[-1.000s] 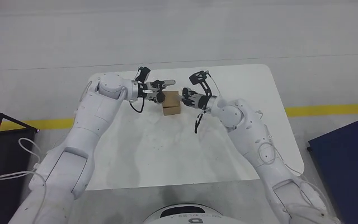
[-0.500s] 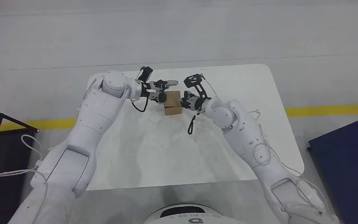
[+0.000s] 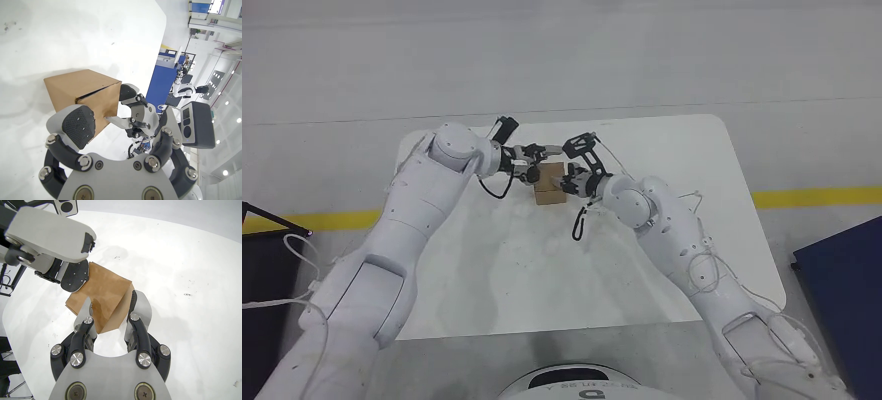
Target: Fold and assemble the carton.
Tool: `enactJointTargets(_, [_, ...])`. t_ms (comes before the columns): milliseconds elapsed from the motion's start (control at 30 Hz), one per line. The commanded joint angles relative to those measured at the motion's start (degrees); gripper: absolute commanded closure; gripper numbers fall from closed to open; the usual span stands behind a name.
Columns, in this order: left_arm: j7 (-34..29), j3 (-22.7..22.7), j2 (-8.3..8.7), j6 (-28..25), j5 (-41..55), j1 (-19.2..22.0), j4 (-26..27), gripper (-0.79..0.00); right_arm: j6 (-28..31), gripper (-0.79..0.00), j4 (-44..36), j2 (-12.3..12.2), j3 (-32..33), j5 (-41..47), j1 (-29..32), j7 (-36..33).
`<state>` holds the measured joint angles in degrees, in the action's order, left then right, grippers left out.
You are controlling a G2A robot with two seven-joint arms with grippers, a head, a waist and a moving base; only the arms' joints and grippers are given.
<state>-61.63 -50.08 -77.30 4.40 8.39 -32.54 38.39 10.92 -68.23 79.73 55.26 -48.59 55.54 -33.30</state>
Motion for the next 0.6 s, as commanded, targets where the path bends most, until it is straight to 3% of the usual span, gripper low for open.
enactJointTargets(0, [-1.13,-2.14,0.20,-1.97,4.32,-0.19,-1.06,-0.785,0.16,-0.388,-0.42,-0.07,0.35,0.24,0.12,0.20])
enactJointTargets(267, [-2.86,-9.17,2.77,-6.10,9.27,-1.35,-1.35,-0.785,1.76,-0.400,-2.68,-0.52,2.22,1.81,1.39,1.45])
enactJointTargets(467, [-5.88,-16.56,5.93,-8.57,13.26,-6.50,3.00,-0.785,4.64,-0.363,-6.74,-1.49,6.26,5.57,3.83,2.03])
enactJointTargets(500, [-6.90,-18.05,6.55,-9.25,14.02,-7.91,4.35,-0.785,5.17,-0.286,-7.51,-1.69,7.08,6.33,4.39,2.24])
enactJointTargets(533, [-7.70,-19.64,7.19,-9.88,14.80,-9.41,5.83,-0.785,5.99,0.000,-8.37,-1.88,7.89,7.22,5.00,2.46])
enactJointTargets(567, [-8.37,-21.22,7.82,-10.47,15.41,-11.10,7.46,-0.785,6.84,0.000,-9.07,-2.10,8.72,7.94,5.67,2.42])
